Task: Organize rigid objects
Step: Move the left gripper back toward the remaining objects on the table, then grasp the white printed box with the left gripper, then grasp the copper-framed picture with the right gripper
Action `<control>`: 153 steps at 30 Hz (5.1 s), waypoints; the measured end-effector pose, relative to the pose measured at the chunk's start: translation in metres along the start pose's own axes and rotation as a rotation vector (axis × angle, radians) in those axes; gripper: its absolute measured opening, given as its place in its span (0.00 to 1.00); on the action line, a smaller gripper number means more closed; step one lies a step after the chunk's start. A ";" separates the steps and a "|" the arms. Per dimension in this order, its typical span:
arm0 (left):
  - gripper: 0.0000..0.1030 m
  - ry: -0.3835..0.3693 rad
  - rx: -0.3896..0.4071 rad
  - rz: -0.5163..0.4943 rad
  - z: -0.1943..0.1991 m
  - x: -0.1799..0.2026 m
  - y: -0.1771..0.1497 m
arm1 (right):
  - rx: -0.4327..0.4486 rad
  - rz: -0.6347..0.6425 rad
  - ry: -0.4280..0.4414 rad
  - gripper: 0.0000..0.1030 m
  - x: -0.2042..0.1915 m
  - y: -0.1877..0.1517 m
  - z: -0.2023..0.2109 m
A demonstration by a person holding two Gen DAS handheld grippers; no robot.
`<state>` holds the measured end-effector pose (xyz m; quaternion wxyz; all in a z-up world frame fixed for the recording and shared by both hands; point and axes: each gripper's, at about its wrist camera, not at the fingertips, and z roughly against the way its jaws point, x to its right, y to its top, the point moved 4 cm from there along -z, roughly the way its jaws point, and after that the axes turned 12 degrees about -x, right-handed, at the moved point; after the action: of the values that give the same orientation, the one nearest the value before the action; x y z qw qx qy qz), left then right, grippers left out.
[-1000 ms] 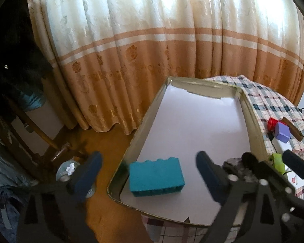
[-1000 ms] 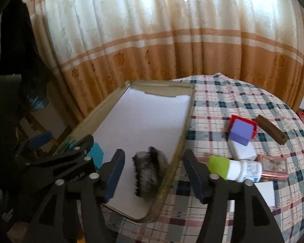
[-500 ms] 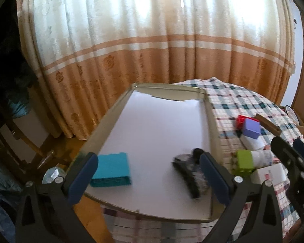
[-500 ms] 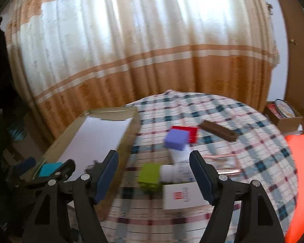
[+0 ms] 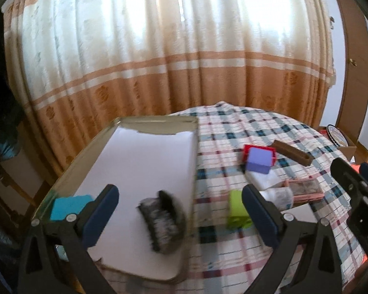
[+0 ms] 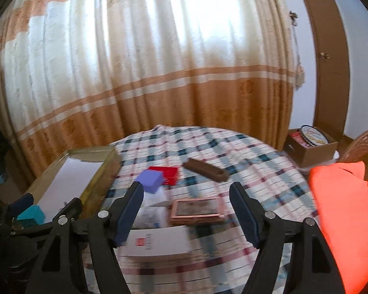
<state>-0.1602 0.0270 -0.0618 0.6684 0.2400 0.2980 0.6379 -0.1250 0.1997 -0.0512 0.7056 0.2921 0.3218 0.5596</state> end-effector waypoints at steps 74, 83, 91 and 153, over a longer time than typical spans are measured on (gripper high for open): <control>1.00 -0.176 -0.395 -0.090 -0.046 0.115 -0.047 | -0.152 -0.214 -0.082 0.72 0.118 -0.024 -0.032; 0.94 -0.197 -0.382 -0.106 -0.043 0.116 -0.047 | -0.213 -0.151 -0.085 0.72 0.107 -0.023 -0.042; 0.82 -0.252 -0.357 -0.083 -0.038 0.108 -0.045 | -0.250 -0.127 -0.094 0.72 0.104 -0.026 -0.047; 0.80 -0.345 -0.303 -0.001 -0.031 0.064 -0.056 | -0.490 0.306 0.117 0.68 -0.004 -0.006 -0.121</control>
<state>-0.1419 0.0850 -0.1290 0.7381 0.2420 0.0802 0.6247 -0.2162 0.2007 -0.1308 0.6430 0.1253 0.1694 0.7363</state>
